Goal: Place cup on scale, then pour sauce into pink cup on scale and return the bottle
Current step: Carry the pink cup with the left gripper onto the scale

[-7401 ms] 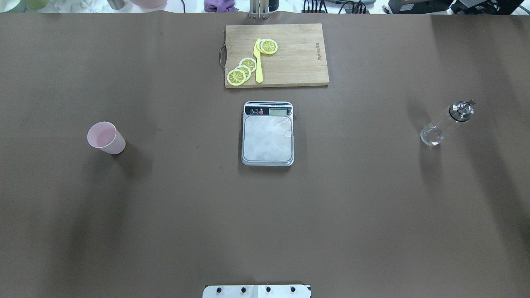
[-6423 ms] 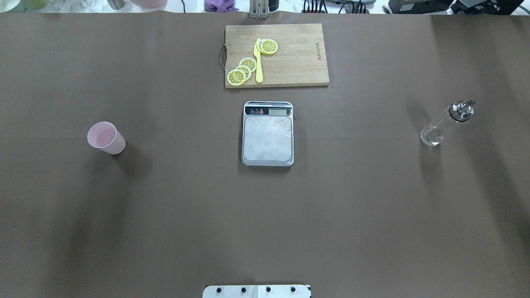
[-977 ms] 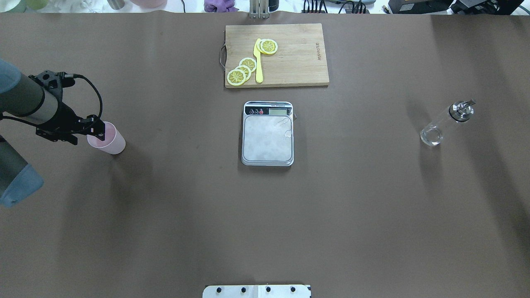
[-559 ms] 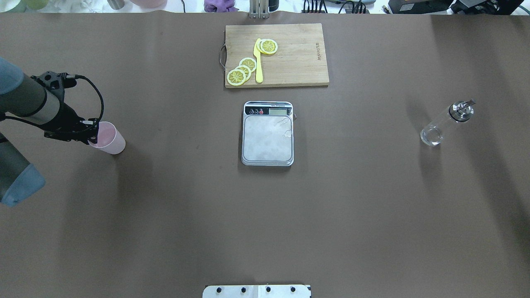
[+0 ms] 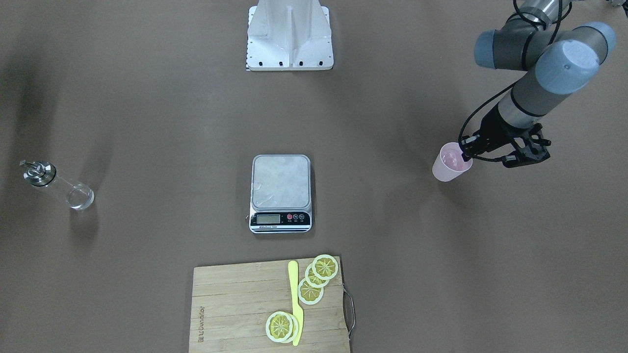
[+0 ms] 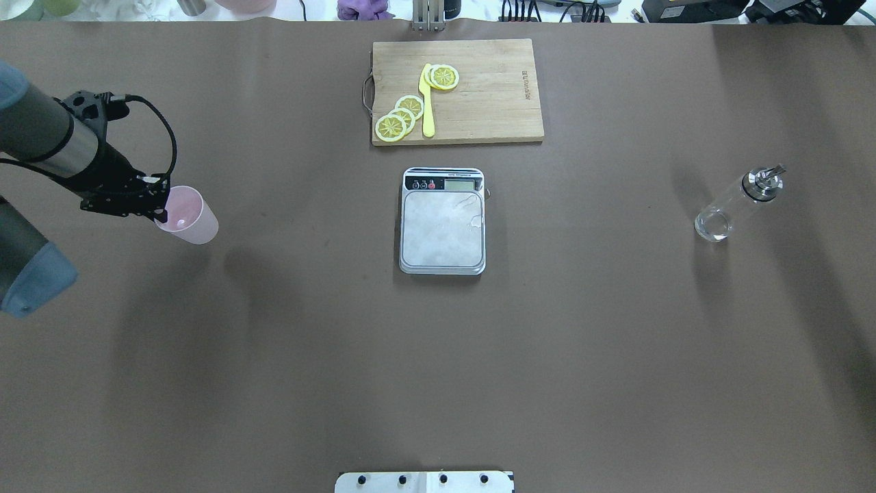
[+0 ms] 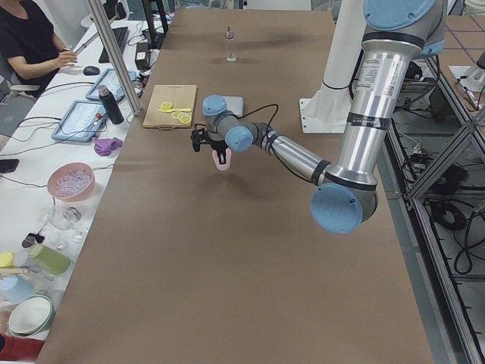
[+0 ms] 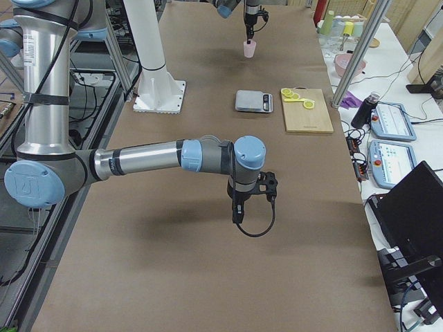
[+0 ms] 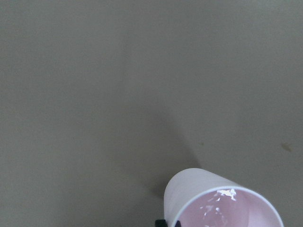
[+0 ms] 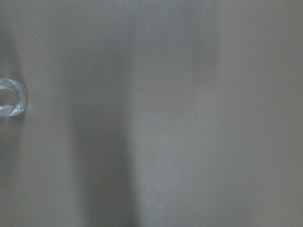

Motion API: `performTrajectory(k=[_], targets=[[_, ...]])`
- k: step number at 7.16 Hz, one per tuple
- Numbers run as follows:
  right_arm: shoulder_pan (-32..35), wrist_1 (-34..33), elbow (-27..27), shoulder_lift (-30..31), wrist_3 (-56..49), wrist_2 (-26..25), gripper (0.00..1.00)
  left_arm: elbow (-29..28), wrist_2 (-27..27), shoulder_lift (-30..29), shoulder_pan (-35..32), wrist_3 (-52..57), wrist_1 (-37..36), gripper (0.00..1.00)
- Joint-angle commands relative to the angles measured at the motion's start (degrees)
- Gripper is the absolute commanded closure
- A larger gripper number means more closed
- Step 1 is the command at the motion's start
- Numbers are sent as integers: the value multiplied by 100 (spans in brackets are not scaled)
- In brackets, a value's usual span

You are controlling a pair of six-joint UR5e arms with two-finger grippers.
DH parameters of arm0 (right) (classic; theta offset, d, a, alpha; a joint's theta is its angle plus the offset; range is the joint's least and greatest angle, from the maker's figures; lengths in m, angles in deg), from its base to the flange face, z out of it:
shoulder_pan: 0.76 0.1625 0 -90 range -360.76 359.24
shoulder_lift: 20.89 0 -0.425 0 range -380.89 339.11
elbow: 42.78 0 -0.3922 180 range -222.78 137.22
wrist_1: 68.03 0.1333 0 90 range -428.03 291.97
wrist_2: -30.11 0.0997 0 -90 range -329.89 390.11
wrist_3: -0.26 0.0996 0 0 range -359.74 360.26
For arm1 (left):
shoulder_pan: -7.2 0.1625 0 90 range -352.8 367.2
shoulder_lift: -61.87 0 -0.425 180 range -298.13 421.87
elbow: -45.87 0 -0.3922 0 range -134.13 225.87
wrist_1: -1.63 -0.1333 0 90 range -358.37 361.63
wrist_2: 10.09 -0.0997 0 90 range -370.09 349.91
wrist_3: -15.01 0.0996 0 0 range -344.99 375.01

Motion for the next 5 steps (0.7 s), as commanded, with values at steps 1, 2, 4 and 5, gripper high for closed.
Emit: performTrajectory(k=[1, 2, 4, 5], targets=[[0, 0, 7, 0, -9, 68, 0, 165, 178, -1512, -88, -547, -1932, 100], [0, 0, 42, 0, -44, 69, 0, 164, 178, -1930, 243, -1510, -1931, 100], [0, 0, 51, -61, -9, 69, 0, -352, 108, -2783, 997, -3112, -1599, 100], [0, 0, 68, -79, -9, 69, 0, -946, -49, -3230, 1150, -3597, -1327, 100]])
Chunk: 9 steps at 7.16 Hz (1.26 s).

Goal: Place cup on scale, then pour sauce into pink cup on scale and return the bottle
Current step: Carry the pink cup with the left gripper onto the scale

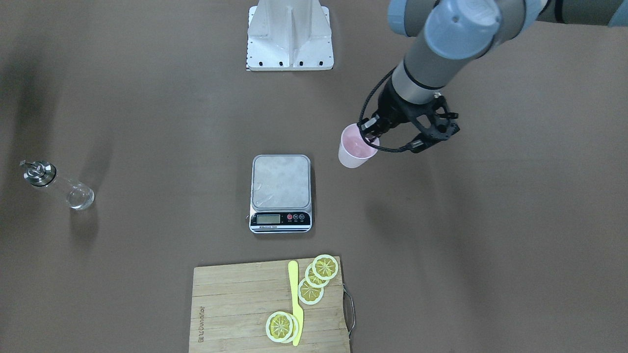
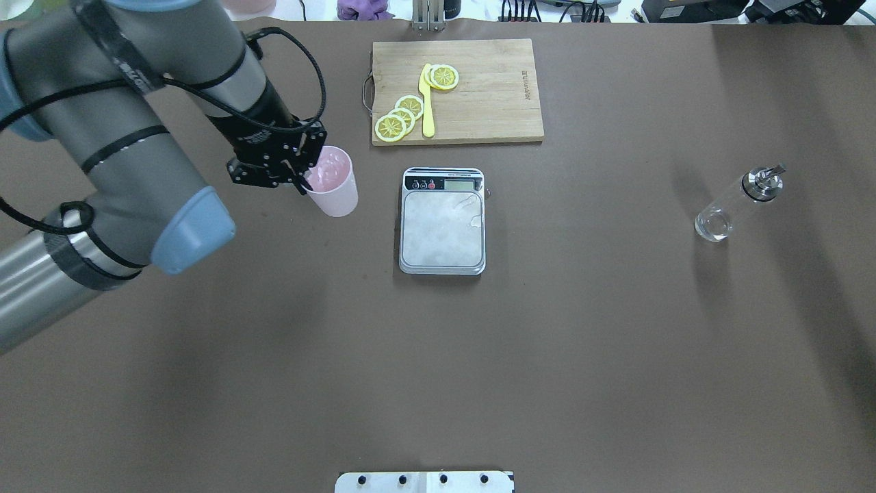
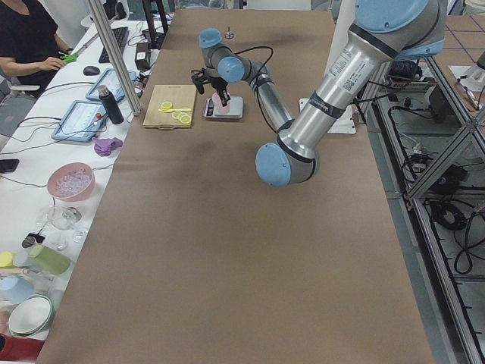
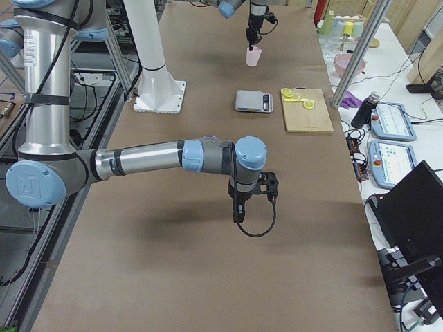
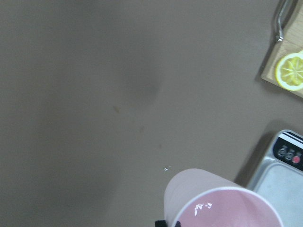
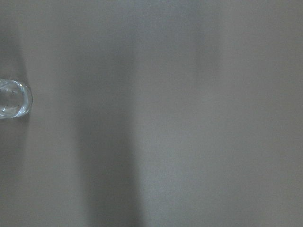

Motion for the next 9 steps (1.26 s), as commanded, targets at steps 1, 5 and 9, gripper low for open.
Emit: performTrajectory(k=[1, 5, 9], targets=[[0, -2, 70, -72, 8, 1, 0, -998, -411, -799, 476, -1091, 619, 100], [0, -2, 53, -134, 17, 177, 0, -1872, -905, -1311, 854, -1270, 859, 100], [0, -2, 1, -134, 8, 177, 0, -2004, -1116, -1285, 1031, -1323, 1053, 100]])
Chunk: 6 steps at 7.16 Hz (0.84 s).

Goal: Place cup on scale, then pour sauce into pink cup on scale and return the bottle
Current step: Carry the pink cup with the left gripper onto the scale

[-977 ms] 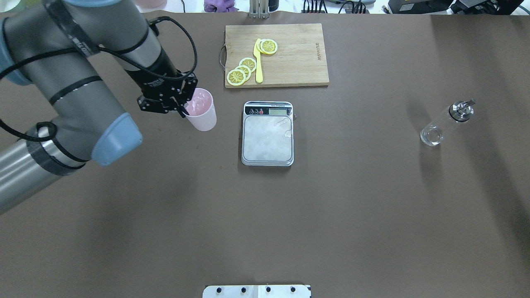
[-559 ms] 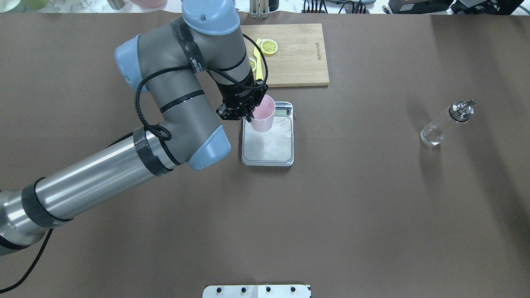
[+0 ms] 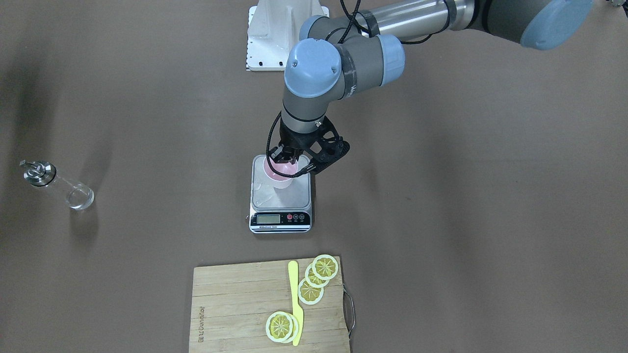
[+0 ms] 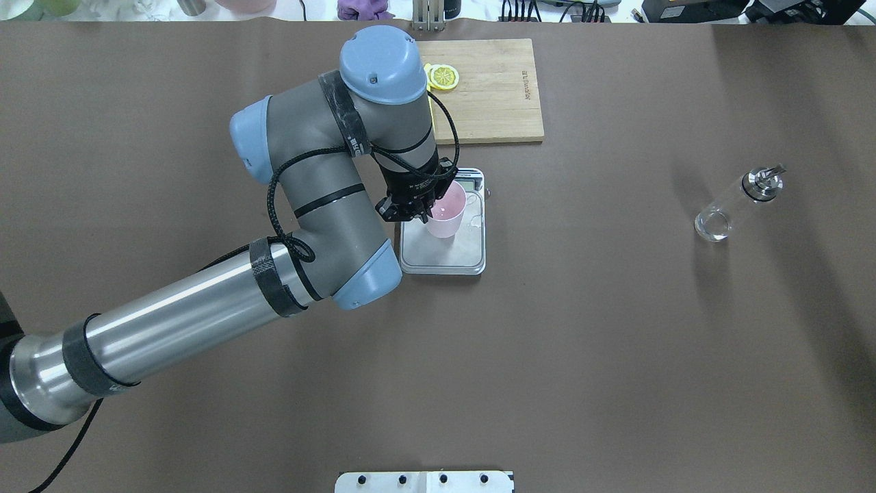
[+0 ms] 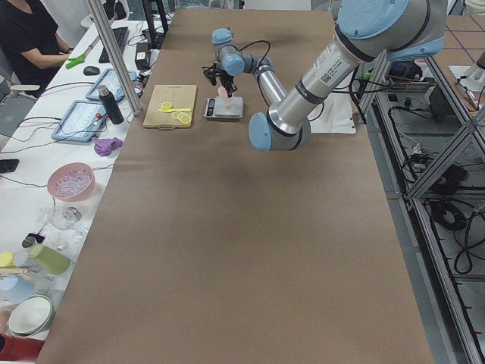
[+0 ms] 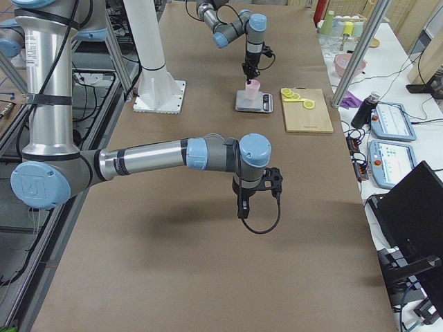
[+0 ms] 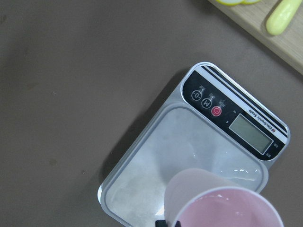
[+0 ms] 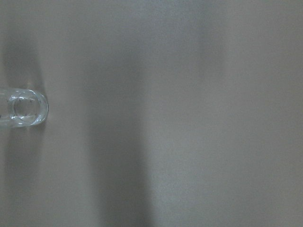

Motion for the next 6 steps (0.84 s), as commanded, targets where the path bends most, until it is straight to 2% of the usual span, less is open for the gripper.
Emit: performTrajectory(k=[1, 2, 3, 5, 6], targets=[[0, 0, -21, 0, -1, -3, 0, -17, -39, 8, 36, -9, 31, 100], [0, 0, -30, 0, -1, -3, 0, -34, -39, 26, 45, -62, 31, 100], [0, 0, -30, 0, -1, -3, 0, -34, -39, 26, 54, -114, 48, 93], [0, 0, -47, 0, 8, 67, 0, -8, -39, 26, 54, -202, 39, 28], [0, 0, -91, 0, 8, 76, 0, 88, -92, 17, 54, -116, 39, 1]])
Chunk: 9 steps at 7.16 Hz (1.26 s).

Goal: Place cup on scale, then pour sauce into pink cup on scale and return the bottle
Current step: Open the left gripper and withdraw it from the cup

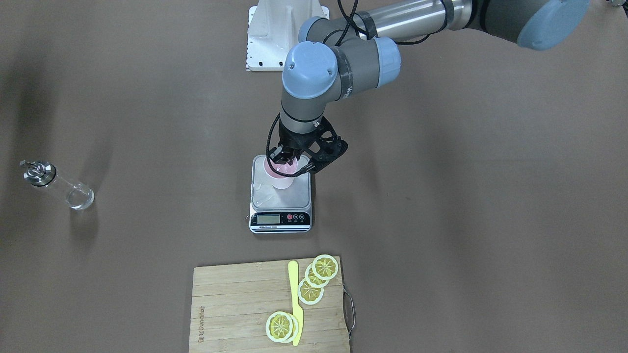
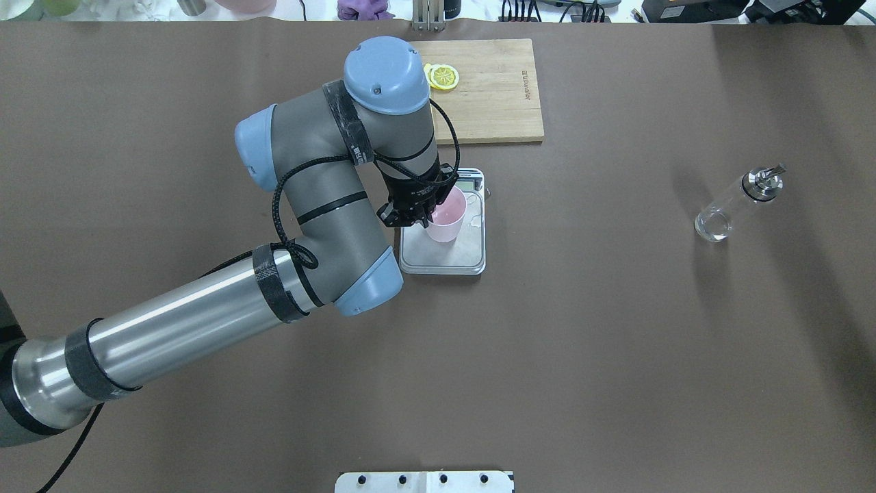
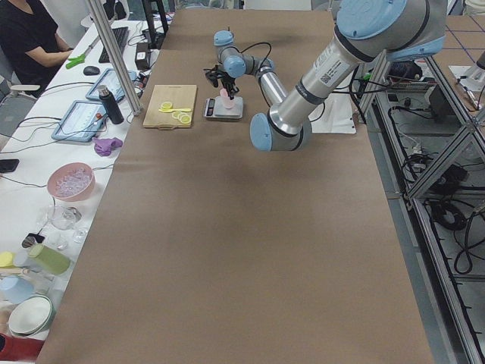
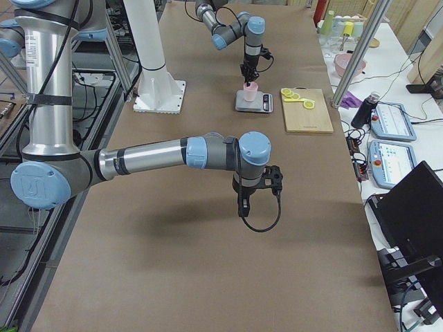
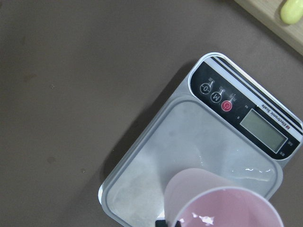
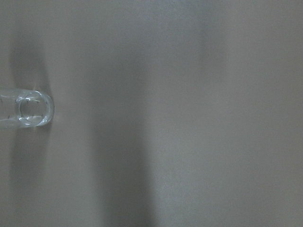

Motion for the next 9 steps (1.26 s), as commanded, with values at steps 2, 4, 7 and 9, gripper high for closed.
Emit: performTrajectory(k=[2, 4, 7, 9], targets=[[0, 9, -245, 0, 106, 11, 0, 512, -67, 54, -104, 290, -86, 1], [0, 9, -685, -227, 194, 150, 0, 1474, -58, 754, -279, 299, -147, 1], [-9, 471, -731, -413, 177, 521, 0, 2497, -58, 1030, -674, 1200, -1365, 1], [-35, 982, -730, -334, 186, 546, 0, 2684, -58, 1100, -973, 1861, -1834, 1]])
